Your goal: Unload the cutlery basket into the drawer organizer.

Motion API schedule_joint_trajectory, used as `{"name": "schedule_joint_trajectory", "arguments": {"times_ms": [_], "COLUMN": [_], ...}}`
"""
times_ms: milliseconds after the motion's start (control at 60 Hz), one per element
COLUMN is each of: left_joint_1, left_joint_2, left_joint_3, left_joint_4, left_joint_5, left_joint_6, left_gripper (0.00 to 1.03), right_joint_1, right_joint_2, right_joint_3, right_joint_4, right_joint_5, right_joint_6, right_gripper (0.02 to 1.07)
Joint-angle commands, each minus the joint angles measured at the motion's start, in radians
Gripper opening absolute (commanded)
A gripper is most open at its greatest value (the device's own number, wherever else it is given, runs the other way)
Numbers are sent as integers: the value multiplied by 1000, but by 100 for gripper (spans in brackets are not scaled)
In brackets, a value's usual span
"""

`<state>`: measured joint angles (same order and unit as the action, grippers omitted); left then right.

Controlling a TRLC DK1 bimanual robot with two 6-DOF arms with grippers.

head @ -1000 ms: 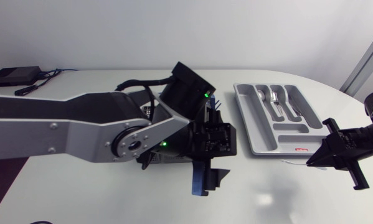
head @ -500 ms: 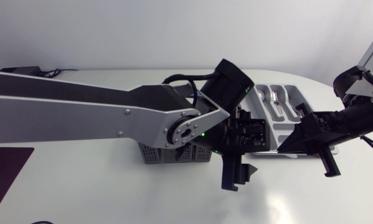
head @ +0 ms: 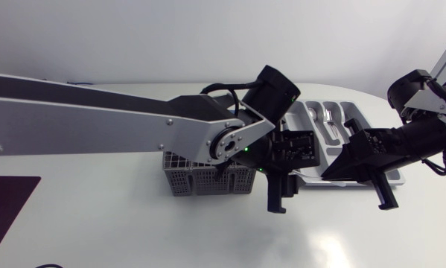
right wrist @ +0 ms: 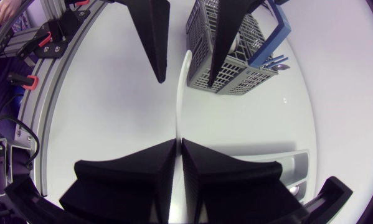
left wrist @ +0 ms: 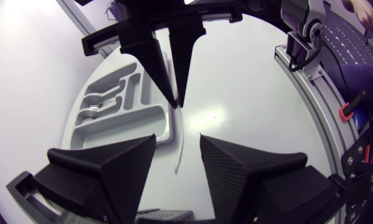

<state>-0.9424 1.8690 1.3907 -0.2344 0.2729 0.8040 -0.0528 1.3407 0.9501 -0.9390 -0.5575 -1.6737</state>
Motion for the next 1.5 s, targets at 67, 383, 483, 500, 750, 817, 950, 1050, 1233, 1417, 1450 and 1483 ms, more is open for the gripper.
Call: {"name": "schedule_joint_trajectory", "arguments": {"times_ms": [67,383,483,500,750,817,950,1050,1233,1417,1450,1483], "left_joint_1": [10,4,2,2,-1,-4,-2,1,10,22,27,33], "left_joint_2": [45,96,93,90,82,82,79,75,62,53,47,41], "left_joint_3": [48,85,85,82,74,71,70,68,45,34,34,28], "left_joint_4": [-23,-108,-114,-114,-112,-112,-112,-112,-112,-95,-86,-63], "left_joint_5": [9,-3,-3,-3,-1,-1,-1,-1,8,8,6,6], "left_joint_6": [-17,0,0,1,-8,-11,-19,-26,-35,-68,-80,-106], "left_gripper": [25,16,16,16,16,15,15,15,15,14,14,14], "right_joint_1": [8,14,16,18,22,24,27,27,13,-18,-27,-41], "right_joint_2": [-21,-52,-57,-57,-60,-66,-75,-81,-80,-31,-8,21], "right_joint_3": [9,-8,-13,-14,-30,-37,-39,-33,-13,50,75,107], "right_joint_4": [3,-3,-3,-1,3,12,26,26,52,161,169,163], "right_joint_5": [-10,-10,-9,-9,-10,-10,-10,-10,-12,-16,-16,-21], "right_joint_6": [20,22,23,23,25,29,43,57,106,336,391,457], "right_gripper": [15,15,15,15,15,15,37,60,91,100,100,100]}}
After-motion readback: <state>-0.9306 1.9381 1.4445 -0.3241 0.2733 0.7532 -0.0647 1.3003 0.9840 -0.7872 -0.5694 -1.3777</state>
